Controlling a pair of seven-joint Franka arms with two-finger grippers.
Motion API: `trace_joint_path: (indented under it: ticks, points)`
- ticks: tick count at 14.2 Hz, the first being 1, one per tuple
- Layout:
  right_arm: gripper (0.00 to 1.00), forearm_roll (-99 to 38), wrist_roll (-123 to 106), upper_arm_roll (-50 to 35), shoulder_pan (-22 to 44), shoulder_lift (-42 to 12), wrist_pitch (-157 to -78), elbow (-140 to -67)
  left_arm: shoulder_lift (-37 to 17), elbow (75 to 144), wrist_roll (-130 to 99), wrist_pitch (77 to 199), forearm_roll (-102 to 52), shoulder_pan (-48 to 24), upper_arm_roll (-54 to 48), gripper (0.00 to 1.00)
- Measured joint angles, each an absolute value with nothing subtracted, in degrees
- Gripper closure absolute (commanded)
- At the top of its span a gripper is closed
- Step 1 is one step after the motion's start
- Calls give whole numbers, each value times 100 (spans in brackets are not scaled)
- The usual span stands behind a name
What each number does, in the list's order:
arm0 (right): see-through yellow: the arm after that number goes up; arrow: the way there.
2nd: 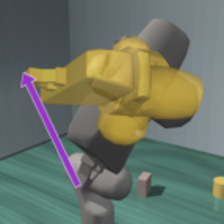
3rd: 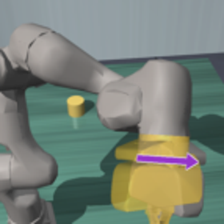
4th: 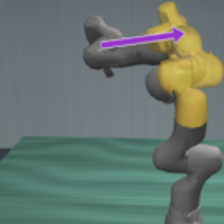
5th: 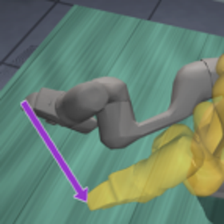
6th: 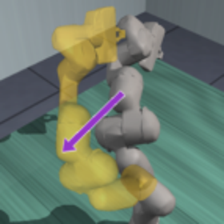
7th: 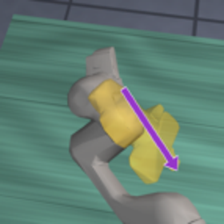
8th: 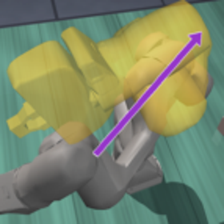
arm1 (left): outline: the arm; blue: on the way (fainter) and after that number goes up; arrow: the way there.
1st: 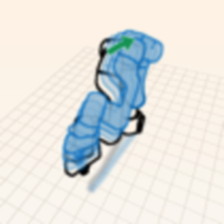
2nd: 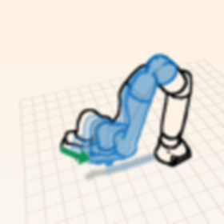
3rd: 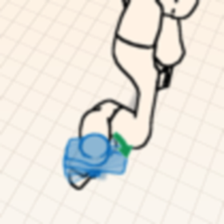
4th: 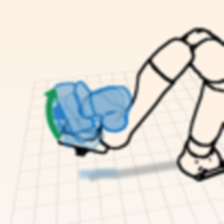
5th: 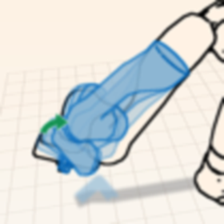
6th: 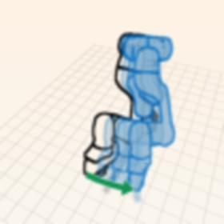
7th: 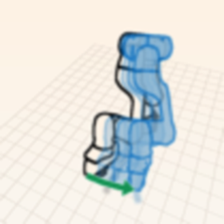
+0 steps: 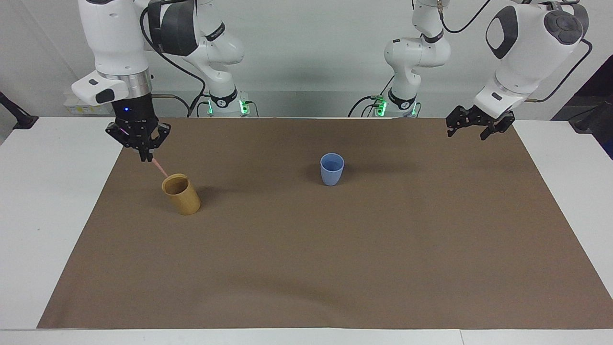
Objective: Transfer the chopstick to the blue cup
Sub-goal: 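Lower the right gripper over the pink stick in the tan cup, then grasp the pink stick with the right gripper and lift it out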
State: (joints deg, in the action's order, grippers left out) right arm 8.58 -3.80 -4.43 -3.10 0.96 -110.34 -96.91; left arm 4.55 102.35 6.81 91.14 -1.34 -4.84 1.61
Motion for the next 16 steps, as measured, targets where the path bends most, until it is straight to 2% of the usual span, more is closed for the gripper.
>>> trace_joint_path:
  ticks: [16]
  points:
    - [100,811,20,-631,-109,4,-11050,-9360,516,10230,808,9059,-130,-484,180,0]
